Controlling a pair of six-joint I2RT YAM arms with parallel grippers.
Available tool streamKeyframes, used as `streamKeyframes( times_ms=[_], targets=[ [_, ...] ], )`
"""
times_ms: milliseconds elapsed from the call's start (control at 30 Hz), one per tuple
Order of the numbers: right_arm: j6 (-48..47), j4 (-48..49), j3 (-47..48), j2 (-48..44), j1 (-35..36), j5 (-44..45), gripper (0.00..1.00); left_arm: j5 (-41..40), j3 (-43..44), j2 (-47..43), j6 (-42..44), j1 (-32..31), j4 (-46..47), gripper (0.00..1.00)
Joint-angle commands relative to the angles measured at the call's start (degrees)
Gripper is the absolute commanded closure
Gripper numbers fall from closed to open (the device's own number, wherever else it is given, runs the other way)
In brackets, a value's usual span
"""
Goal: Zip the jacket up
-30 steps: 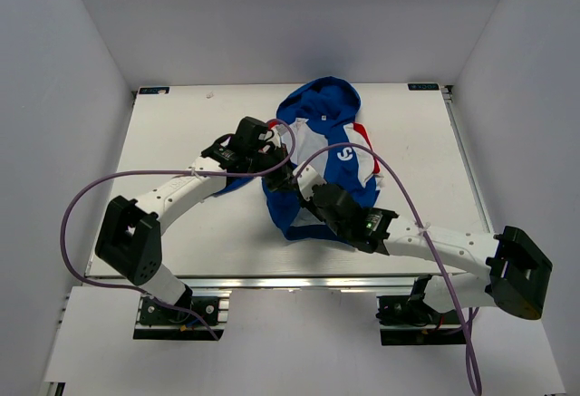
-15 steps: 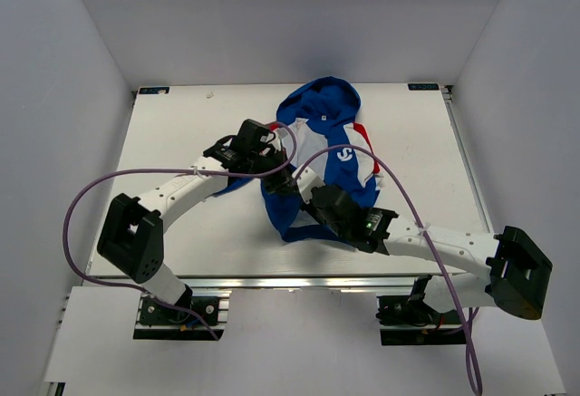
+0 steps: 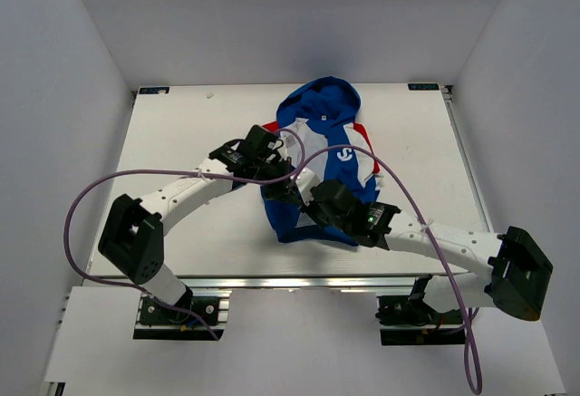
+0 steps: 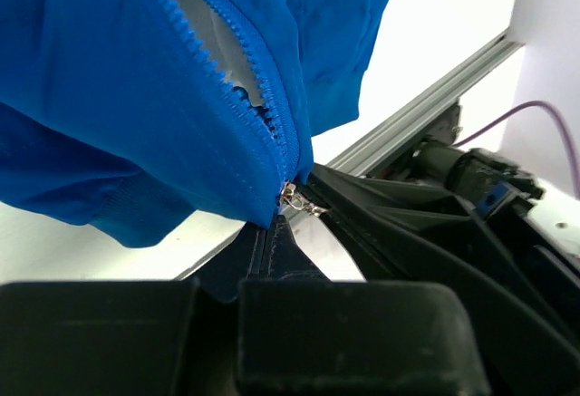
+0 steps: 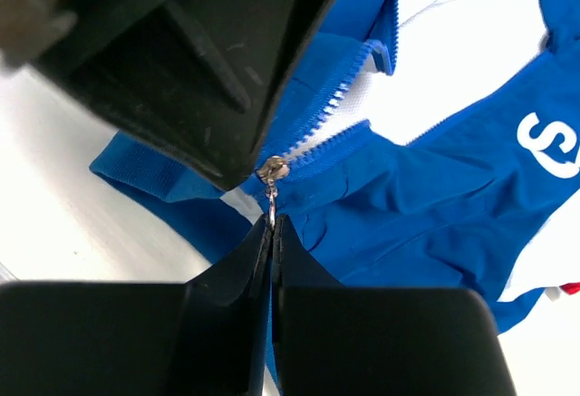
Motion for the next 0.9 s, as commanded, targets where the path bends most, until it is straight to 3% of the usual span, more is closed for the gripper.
streamKeyframes(
  times_ms=[0,267,500,633,867],
  targets=[
    [1.7,0.5,3.6,-0.2,-0.8,-2.0,1.0,-2.3,2.0,-2.5,3.2,-1.7,-2.1,1.0],
    [5.6,1.2,4.7,-0.8,-3.1,2.4,1.0,-3.4,0.2,-3.8,4.6,-4.2,-3.3,1.0],
    [4.2,3.3,4.7,-0.2,-3.8,9.9,1.0,-0.8,-3.8,-5.2,4.8,-4.7,-2.9,1.0],
    [2.1,2.3,6.8,1.0,-4.3,10.0,1.0,0.0,-5.6,-5.0,5.1,-4.8,-3.6,1.0],
    [-9.5,-8.3,8.8,1.2,-4.3,-15.2,1.0,-4.2,-2.9,-3.7,6.6,-4.8,-5.7,1.0]
  ],
)
